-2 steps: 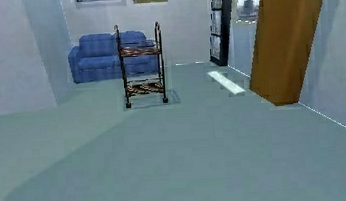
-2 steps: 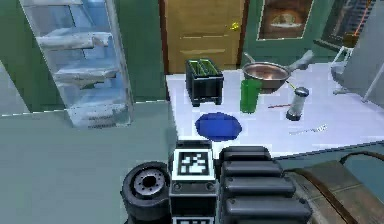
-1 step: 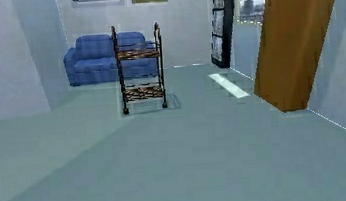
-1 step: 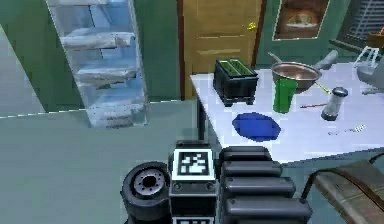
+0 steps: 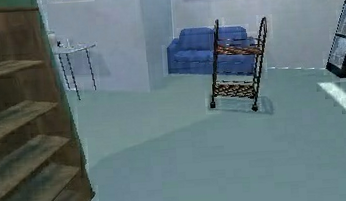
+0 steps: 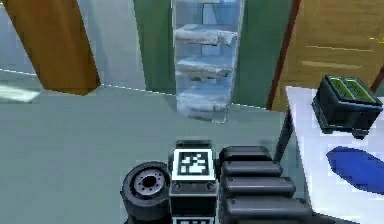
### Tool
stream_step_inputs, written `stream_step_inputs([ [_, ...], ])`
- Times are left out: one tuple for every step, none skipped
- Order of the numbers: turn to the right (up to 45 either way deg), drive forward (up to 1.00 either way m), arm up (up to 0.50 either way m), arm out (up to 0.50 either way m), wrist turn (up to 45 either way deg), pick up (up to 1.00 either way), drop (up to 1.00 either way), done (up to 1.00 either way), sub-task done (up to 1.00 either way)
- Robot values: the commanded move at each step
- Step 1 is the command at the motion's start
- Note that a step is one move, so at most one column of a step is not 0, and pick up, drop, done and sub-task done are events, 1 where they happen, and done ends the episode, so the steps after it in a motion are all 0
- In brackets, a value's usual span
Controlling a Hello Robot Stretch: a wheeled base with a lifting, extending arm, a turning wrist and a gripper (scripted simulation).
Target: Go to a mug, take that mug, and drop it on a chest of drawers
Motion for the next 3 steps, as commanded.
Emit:
stream_step_inputs([
  [0.0,1.00,0.00,0.00,0.0,0.00,0.00,0.00,0.00],
  [0.0,0.30,0.00,0.00,0.0,0.00,0.00,0.00,0.00],
  [-30.0,0.00,0.00,0.00,0.0,0.00,0.00,0.00,0.00],
])
